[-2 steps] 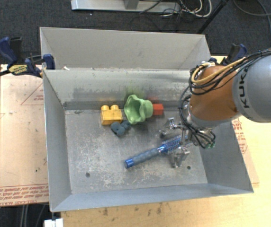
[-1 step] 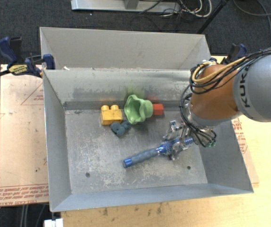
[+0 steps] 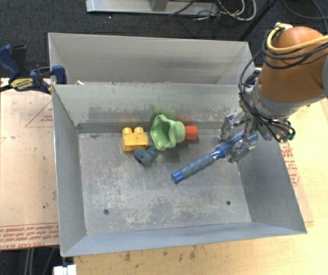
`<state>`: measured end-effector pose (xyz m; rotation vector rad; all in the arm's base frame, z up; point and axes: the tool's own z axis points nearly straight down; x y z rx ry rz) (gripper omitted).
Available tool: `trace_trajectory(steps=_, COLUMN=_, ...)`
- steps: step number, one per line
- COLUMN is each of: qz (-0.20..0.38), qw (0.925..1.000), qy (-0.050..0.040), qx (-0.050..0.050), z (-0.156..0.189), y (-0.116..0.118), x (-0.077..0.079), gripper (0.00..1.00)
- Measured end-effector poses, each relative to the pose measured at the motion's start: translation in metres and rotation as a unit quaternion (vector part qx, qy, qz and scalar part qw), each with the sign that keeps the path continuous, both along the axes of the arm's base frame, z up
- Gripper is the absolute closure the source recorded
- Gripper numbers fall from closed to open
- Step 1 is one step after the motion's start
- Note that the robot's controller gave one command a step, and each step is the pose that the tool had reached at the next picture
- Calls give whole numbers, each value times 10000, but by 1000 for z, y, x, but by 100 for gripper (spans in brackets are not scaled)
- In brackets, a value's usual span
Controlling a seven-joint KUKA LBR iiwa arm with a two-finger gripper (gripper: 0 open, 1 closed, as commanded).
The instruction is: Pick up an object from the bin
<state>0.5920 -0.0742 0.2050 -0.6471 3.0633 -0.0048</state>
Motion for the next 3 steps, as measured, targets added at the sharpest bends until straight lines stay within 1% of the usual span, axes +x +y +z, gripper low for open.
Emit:
trace_trajectory(steps=1, qz=0, qw=10000, qy=22, qx=4, z=-3, y=0, x=-1, gripper=0)
trace_trajectory(steps=2, qz=1139, qw=9935, qy=69, qx=10, z=-125, y=-11, x=34, gripper=0)
trace_trajectory(steps=3, qz=1132, qw=9936, qy=53, qx=9, z=-122, y=-11, x=35, gripper=100)
